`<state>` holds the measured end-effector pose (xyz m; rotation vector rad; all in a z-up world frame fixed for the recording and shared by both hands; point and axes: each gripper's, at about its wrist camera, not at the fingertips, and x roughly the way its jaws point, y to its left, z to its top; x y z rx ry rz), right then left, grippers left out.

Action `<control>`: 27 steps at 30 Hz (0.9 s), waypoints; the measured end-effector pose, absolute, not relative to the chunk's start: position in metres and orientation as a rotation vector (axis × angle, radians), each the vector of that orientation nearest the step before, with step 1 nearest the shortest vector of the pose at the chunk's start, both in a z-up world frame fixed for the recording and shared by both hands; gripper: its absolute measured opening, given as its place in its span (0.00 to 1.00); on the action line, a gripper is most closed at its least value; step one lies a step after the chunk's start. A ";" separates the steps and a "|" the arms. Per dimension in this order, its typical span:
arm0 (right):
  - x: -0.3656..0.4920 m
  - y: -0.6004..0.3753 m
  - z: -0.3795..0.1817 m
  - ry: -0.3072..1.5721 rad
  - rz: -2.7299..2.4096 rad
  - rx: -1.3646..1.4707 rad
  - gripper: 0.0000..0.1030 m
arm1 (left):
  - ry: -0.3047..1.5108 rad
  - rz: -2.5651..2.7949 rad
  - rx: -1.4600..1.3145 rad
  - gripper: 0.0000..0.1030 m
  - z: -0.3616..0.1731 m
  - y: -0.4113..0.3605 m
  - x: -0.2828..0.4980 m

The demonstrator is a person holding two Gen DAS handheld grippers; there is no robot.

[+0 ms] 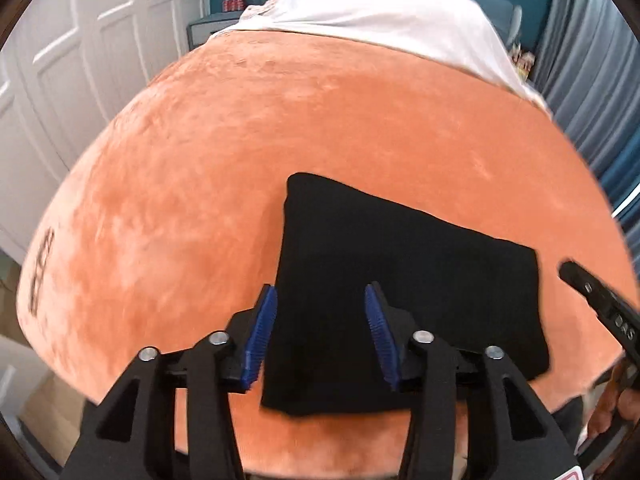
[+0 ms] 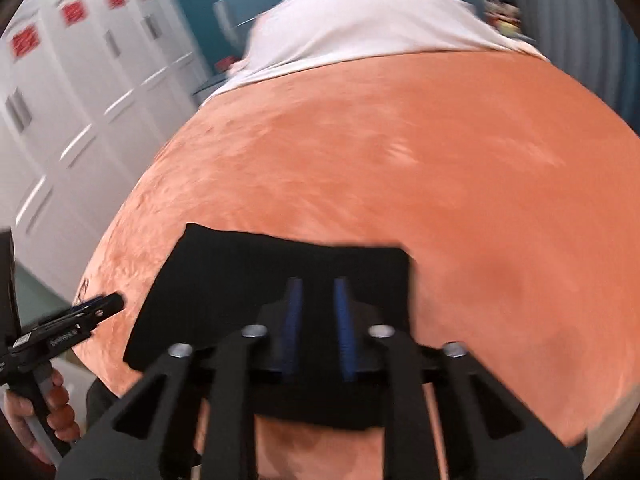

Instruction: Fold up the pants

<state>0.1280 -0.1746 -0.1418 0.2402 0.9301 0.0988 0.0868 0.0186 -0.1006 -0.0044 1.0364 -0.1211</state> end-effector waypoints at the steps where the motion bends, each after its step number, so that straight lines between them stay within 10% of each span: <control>1: 0.145 -0.171 -0.155 0.971 0.082 0.213 0.03 | 1.069 -0.107 0.032 0.45 -0.110 0.015 0.093; 4: 0.185 -0.200 -0.213 1.122 -0.043 0.221 0.00 | 1.138 -0.096 0.106 0.45 -0.143 0.007 0.101; 27: 0.056 -0.174 -0.168 1.017 0.058 0.231 0.05 | 1.104 -0.036 0.146 0.45 -0.126 -0.006 0.083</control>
